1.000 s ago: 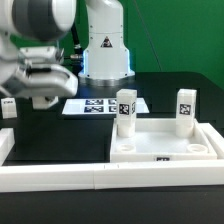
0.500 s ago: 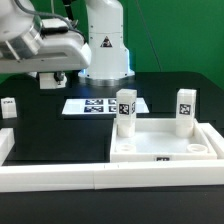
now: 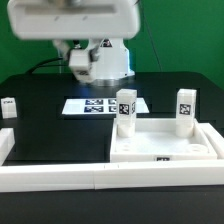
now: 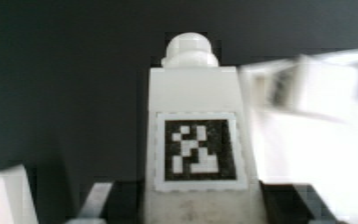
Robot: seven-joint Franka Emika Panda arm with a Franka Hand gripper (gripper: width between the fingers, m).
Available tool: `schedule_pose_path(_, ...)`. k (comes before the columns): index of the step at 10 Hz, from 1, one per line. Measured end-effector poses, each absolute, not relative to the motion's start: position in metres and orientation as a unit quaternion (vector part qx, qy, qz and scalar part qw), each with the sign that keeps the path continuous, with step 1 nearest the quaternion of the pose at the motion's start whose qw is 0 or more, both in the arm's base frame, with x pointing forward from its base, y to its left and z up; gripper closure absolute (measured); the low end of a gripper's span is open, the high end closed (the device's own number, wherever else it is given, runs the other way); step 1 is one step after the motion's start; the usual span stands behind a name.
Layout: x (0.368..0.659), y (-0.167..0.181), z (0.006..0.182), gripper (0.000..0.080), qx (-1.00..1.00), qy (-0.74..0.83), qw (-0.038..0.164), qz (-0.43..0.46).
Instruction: Assemble square table
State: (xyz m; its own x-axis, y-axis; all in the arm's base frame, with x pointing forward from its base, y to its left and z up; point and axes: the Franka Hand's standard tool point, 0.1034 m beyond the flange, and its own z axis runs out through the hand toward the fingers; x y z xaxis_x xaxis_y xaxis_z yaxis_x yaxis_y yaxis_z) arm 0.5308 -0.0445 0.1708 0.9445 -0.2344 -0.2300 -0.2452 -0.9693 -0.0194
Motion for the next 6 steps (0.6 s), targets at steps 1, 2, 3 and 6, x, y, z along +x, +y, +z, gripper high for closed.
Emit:
schedule_pose_path(1, 0.548, -0.025, 0.182, 0.0509, -0.985, 0.144, 0.018, 0.091)
schedule_pose_path(2, 0.57, -0.012, 0.188, 0.0509, -0.988, 0.153, 0.016, 0.032)
schedule_pose_path(3, 0.571, -0.01, 0.185, 0.0509, -0.989, 0.146, 0.017, -0.009)
schedule_pose_path(6, 0.579, -0.005, 0.183, 0.0509, -0.983, 0.141, 0.016, -0.114)
